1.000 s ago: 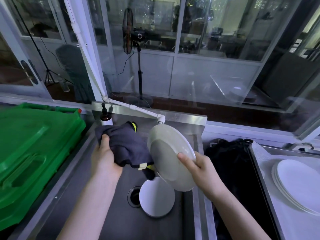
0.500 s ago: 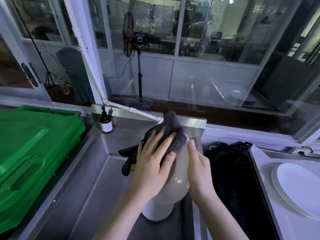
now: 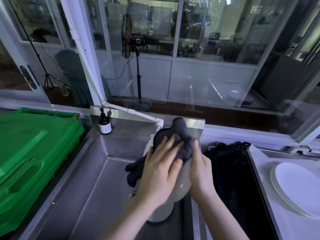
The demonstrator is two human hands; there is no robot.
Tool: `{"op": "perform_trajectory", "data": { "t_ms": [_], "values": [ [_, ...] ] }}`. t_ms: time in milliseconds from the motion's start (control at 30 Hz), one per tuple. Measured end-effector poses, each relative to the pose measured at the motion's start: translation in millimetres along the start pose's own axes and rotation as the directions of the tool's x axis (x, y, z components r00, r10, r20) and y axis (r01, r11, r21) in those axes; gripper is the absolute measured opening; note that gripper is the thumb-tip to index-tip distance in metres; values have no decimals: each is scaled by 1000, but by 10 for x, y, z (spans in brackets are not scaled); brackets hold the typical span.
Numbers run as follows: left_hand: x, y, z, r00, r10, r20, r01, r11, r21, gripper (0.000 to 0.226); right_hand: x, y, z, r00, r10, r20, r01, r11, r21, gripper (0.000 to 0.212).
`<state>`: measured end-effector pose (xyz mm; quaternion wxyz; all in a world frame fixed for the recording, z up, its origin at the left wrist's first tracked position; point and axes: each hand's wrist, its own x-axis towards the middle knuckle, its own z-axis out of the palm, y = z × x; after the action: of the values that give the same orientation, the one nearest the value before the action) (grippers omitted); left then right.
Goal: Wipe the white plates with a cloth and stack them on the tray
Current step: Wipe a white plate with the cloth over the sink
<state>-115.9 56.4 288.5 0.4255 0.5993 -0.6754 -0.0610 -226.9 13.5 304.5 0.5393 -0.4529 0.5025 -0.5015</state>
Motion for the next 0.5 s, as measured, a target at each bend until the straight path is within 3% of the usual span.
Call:
{"op": "perform_trajectory", "data": {
  "t_ms": [67, 133, 233, 367, 433, 500],
  "values": [
    [-85, 53, 68, 998, 65, 2, -65, 996, 59, 48, 43, -4, -25, 1000, -30, 9, 30, 999, 15, 56],
    [29, -13, 50, 999, 35, -10, -34, 998, 48, 49, 2, 14, -45, 998, -23, 53, 23, 1000, 1, 57],
    [249, -239, -21, 988, -153, -20, 152, 986, -71, 48, -77, 79, -77, 995, -6, 104, 10, 999, -36, 66],
    [239, -621, -10, 909, -413, -51, 407, 907, -108, 33, -84, -16, -196, 997, 10, 78, -10, 1000, -6, 69],
    [128, -641, -23, 921, -388, -35, 376, 910, -175, 34, -32, -108, -271, 997, 0, 73, 1, 1000, -17, 69],
    [78, -529, -21, 962, -270, -44, 255, 943, -214, 41, 34, -128, -291, 994, 10, 108, -6, 999, -32, 73]
  ]
}}
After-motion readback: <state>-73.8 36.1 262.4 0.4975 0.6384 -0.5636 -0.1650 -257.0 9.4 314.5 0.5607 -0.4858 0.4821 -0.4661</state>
